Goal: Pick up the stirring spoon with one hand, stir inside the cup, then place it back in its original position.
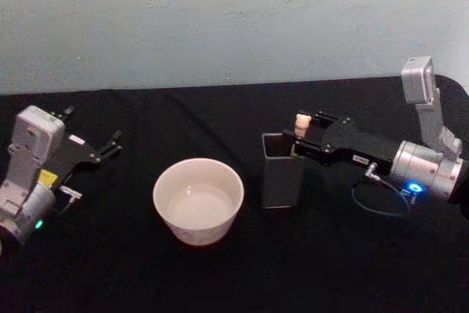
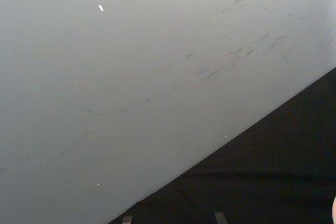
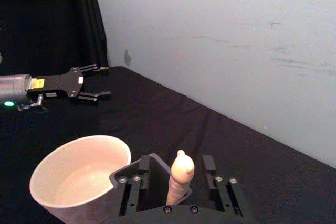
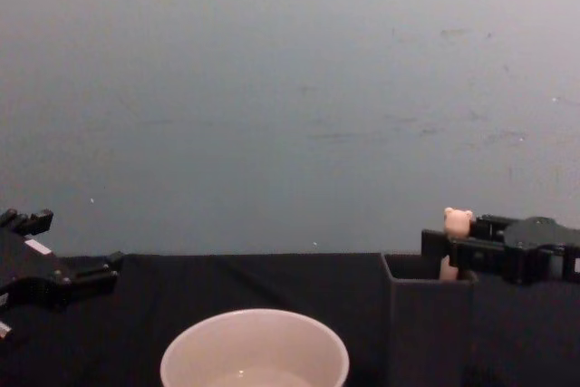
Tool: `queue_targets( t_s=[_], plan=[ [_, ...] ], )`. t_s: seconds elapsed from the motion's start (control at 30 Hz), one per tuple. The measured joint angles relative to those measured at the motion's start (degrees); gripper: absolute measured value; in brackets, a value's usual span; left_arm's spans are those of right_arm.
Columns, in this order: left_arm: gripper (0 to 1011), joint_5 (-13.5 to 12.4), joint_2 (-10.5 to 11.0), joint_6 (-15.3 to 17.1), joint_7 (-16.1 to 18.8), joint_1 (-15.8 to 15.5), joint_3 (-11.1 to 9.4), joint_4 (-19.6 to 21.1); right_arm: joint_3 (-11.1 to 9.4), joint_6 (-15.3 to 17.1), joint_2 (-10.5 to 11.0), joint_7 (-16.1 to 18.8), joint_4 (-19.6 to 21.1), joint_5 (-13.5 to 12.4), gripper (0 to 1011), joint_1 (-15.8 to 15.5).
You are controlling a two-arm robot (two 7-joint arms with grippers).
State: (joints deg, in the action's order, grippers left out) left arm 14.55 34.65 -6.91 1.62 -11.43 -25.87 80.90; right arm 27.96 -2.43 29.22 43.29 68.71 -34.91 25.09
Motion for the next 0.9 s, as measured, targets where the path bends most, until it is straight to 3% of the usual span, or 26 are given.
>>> queue_targets(
  t_s=[0.1,0.43,0.9],
  plan=[
    [1002,0.00,0.00,0.00,0.00,0.00,0.00,0.00,0.00,0.00,0.00,0.00,0.01,-0.01,589,-0.01],
    [1001,0.00,0.00,0.00,0.00,0.00,0.00,0.00,0.00,0.00,0.00,0.00,0.02,-0.07,243,-0.01],
    [1001,0.00,0.00,0.00,0.00,0.00,0.00,0.00,-0.04,-0.17,0.09,0.58,0.11,-0.52,212,-0.19]
  ],
)
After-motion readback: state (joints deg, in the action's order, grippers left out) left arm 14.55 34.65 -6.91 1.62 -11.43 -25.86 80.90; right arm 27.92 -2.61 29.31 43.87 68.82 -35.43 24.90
